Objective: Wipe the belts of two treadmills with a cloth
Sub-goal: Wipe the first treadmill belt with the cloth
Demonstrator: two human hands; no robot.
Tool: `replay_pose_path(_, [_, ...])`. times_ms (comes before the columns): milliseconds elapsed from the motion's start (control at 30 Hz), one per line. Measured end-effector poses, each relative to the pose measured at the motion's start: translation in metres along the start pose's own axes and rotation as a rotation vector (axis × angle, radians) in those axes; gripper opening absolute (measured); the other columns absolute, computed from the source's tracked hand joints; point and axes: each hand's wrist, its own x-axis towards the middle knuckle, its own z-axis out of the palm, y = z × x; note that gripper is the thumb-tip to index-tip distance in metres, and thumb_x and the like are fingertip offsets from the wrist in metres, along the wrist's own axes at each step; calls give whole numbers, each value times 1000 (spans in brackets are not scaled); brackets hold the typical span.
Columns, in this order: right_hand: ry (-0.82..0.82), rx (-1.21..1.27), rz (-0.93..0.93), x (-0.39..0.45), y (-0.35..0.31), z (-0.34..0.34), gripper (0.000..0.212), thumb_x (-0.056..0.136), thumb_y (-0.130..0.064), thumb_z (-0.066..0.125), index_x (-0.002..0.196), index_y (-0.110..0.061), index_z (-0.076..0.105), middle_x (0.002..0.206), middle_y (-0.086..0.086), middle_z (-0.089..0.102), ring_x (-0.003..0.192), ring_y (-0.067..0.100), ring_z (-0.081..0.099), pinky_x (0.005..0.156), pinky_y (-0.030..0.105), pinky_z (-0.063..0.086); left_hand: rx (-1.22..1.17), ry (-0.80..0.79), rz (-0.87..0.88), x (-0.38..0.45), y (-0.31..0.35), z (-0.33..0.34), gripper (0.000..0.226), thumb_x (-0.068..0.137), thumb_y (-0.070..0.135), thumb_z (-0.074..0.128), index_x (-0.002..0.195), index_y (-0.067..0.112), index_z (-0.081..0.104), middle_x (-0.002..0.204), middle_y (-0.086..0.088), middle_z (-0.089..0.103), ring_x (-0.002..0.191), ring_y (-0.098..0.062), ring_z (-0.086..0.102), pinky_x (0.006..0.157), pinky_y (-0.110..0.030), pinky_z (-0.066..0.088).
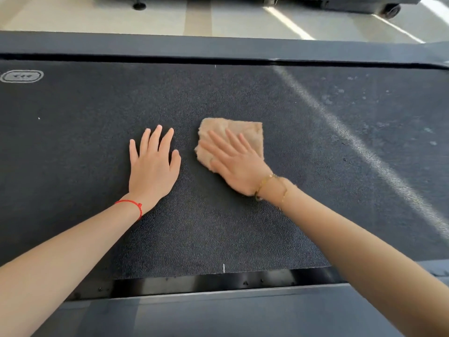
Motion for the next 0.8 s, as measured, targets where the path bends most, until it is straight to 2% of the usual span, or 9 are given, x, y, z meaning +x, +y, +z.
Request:
replay_pose_path(67, [-18,17,-117,-8,1,1,51,107,-42,16,156,-38,6,165,-11,-1,152,18,-9,122,38,-9,4,-16,1,1,-1,0,55,103,34,33,156,19,26,163,-8,22,152,-28,15,121,-56,9])
replay_pose_path(133, [-6,25,-117,-3,17,-2,50,107,-43,17,156,-39,9,165,-11,1,152,17,-7,121,36,-10,6,-26,-2,2,0,-1,56,103,34,33,156,19,25,164,-7,20,152,-28,13,122,-56,8])
replay_pose_path(333, [50,40,183,91,76,-21,50,107,-40,17,157,-35,10,166,-6,0,152,25,-5,122,41,-6,10,-32,-22,2,3,-5,57,102,36,27,157,21,23,164,-6,19,153,-26,12,122,-55,8])
replay_pose_path(533, [3,34,264,208,80,-33,53,105,-43,11,157,-35,6,166,-8,-3,152,26,-9,122,43,-8,28,-32,-21,4,5,-6,58,100,36,27,155,18,28,162,-7,24,152,-26,16,121,-57,14])
replay_pose_path(667, [-9,33,175,249,43,-31,53,105,-39,11,158,-32,9,165,-10,-1,152,28,-7,122,45,-6,21,-43,-30,6,3,-5,58,99,37,27,154,19,28,162,-5,23,152,-24,14,122,-55,13])
replay_pose_path(800, [-10,19,-43,231,38,-22,51,106,-40,14,157,-36,11,165,-10,3,152,27,-3,122,43,-5,16,-44,-29,5,3,-5,57,101,37,24,155,21,26,163,-3,21,152,-22,12,122,-54,11])
